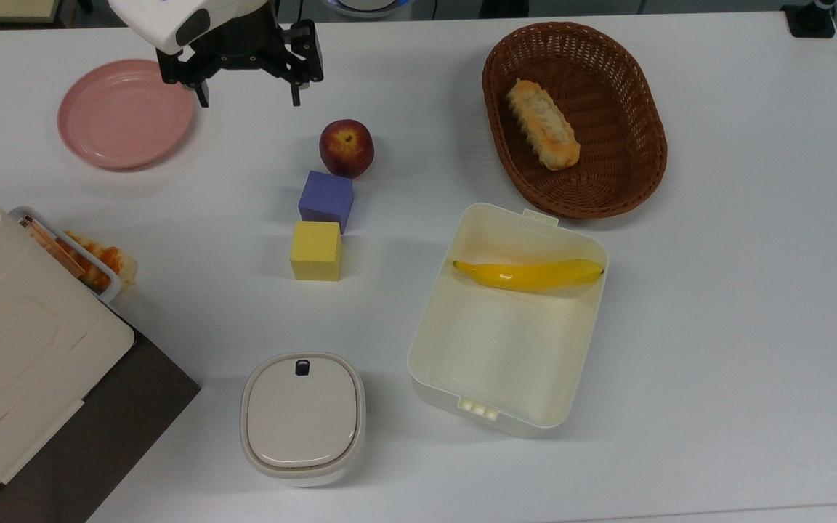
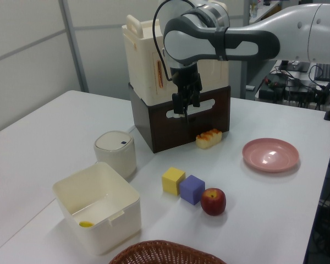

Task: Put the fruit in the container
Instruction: 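Move the open gripper toward the red apple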

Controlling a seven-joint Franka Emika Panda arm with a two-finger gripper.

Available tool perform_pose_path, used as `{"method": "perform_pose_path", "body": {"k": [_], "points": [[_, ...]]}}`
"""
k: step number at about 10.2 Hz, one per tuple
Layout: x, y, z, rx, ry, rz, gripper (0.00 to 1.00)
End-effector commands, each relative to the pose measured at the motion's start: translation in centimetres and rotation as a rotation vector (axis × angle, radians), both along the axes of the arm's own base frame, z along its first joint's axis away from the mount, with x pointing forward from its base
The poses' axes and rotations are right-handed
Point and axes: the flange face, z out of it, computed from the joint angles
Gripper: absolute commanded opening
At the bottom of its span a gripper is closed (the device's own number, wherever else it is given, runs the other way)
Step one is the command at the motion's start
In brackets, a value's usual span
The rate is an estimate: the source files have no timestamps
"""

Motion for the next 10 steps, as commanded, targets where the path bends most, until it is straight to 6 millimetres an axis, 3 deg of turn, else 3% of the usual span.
{"method": "perform_pose_path", "body": {"k": [1,8,10], "points": [[-0.5,0.3,0.4,0.015,-0.014,-0.004,1.0],[-1.5,0.9,-0.6,0.026,0.083,-0.006,1.0],[-2.4,2.3,-4.0,0.047,0.213,0.013,1.0]]}}
